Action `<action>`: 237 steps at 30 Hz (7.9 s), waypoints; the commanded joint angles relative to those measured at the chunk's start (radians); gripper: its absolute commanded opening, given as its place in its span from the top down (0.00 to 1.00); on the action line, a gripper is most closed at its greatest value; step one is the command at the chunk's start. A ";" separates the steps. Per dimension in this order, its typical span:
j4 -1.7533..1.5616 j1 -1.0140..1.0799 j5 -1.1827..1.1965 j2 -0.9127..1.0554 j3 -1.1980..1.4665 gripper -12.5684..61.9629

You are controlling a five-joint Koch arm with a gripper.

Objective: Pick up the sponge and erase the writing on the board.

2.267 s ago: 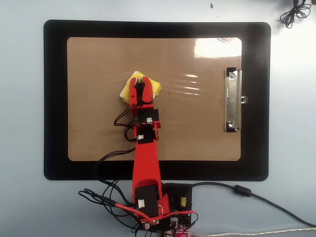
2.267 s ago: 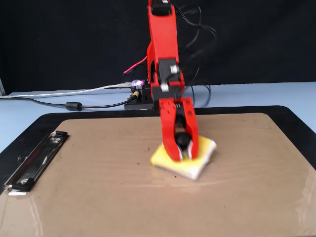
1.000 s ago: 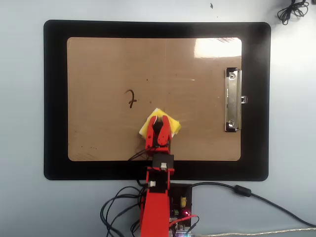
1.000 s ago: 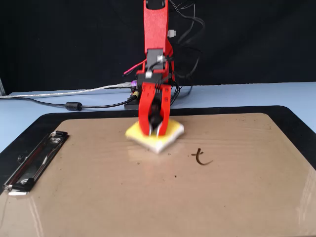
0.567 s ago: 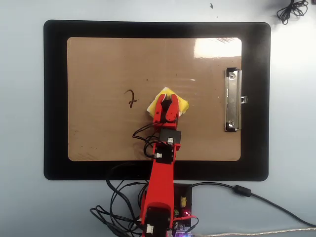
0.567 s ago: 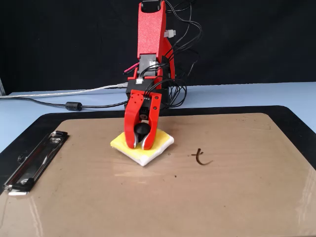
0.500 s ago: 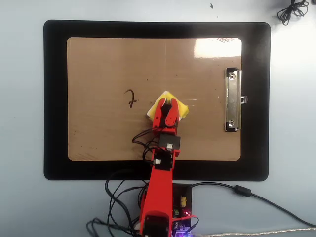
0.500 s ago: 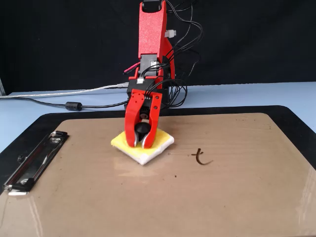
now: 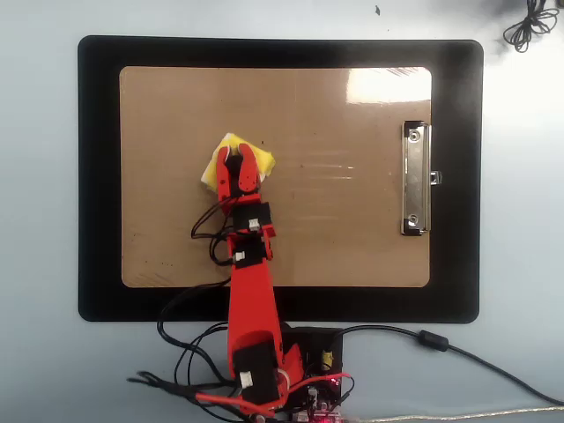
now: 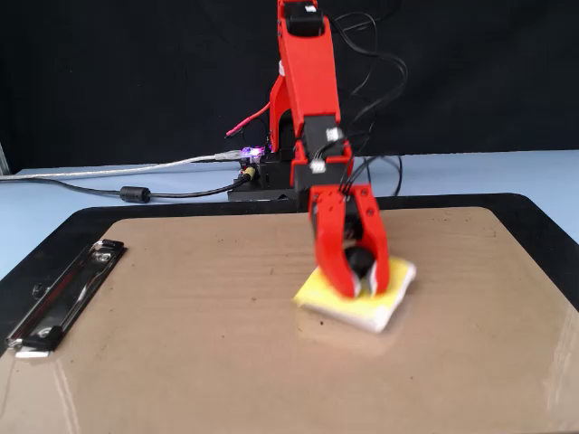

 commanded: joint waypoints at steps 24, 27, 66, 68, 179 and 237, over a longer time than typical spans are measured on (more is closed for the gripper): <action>0.055 -0.026 -0.011 0.232 0.155 0.94; 0.054 -0.014 -0.011 -0.020 -0.078 0.94; -0.295 0.091 0.020 -0.238 -0.086 0.94; -0.295 0.092 0.021 -0.094 0.080 0.94; -0.156 -0.693 -0.314 0.167 0.238 0.94; -0.143 -0.695 -0.305 0.353 0.106 0.37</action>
